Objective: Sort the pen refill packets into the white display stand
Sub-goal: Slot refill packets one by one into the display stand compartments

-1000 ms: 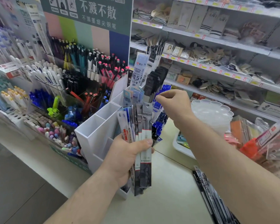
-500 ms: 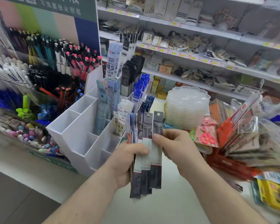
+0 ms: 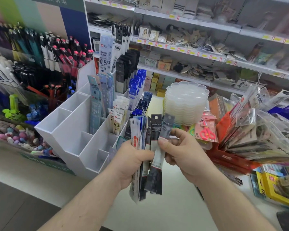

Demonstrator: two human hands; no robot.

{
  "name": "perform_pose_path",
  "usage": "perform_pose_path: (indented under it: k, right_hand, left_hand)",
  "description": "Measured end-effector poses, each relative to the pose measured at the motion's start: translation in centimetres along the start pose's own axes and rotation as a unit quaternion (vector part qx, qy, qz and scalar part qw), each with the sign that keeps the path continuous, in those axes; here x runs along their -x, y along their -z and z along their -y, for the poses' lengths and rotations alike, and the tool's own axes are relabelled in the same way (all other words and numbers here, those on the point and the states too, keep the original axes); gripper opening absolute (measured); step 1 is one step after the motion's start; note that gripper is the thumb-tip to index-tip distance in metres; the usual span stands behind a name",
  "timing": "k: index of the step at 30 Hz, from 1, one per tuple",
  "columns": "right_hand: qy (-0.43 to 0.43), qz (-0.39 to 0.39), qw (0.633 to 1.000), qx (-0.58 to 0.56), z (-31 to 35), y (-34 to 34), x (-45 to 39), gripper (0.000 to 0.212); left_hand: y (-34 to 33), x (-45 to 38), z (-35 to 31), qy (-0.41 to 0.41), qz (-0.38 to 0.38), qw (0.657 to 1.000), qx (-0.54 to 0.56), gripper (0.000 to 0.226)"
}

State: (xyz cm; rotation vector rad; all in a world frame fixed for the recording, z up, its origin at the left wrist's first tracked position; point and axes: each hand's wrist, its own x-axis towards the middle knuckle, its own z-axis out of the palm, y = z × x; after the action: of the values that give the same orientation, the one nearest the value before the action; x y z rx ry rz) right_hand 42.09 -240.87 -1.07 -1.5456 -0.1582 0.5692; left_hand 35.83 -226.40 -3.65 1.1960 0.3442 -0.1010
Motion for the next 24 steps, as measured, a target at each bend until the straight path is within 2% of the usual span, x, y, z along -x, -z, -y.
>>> perform_pose_path:
  k: [1, 3, 6, 7, 10, 13, 18, 21, 24]
  right_hand:
    - [-0.003, -0.007, 1.0, -0.003, -0.3, -0.1, 0.0, 0.015]
    - [-0.01, -0.004, 1.0, 0.0, -0.6, -0.2, 0.1, 0.002]
    - [-0.022, -0.005, 0.999, 0.023, -0.9, 0.1, 0.1, 0.01]
    - [-0.029, -0.014, 0.999, 0.023, -0.9, 0.2, 0.1, 0.011]
    - [-0.055, -0.033, 0.998, -0.003, -0.4, 0.6, 0.1, 0.013]
    - [-0.078, -0.01, 0.997, -0.02, 0.0, 0.8, 0.2, 0.013]
    - [-0.125, 0.015, 0.991, -0.034, -0.9, -0.2, 0.2, 0.013]
    - [-0.118, -0.01, 0.993, -0.026, -1.6, -1.1, 0.3, 0.01]
    - [-0.099, -0.045, 0.994, 0.015, -1.9, -1.5, 0.5, 0.011]
  left_hand:
    - [-0.1, 0.0, 0.1, -0.002, 0.002, 1.0, 0.0, 0.038]
    - [-0.1, 0.0, 0.2, 0.007, -0.002, 1.0, 0.009, 0.04]
    - [0.3, 0.1, 0.1, 0.043, 0.01, 0.998, 0.034, 0.046]
    - [0.4, 0.1, 0.1, 0.055, 0.011, 0.997, 0.046, 0.042]
    - [0.7, 0.2, -0.1, 0.086, -0.021, 0.993, 0.083, 0.011]
    - [0.7, 0.2, 0.2, 0.098, -0.042, 0.99, 0.09, 0.003]
    - [0.5, 0.2, 0.8, 0.095, -0.045, 0.988, 0.113, 0.034]
    - [0.2, 0.4, 0.9, 0.089, -0.037, 0.988, 0.121, 0.041]
    - [0.0, 0.4, 1.3, 0.085, -0.028, 0.989, 0.118, 0.057]
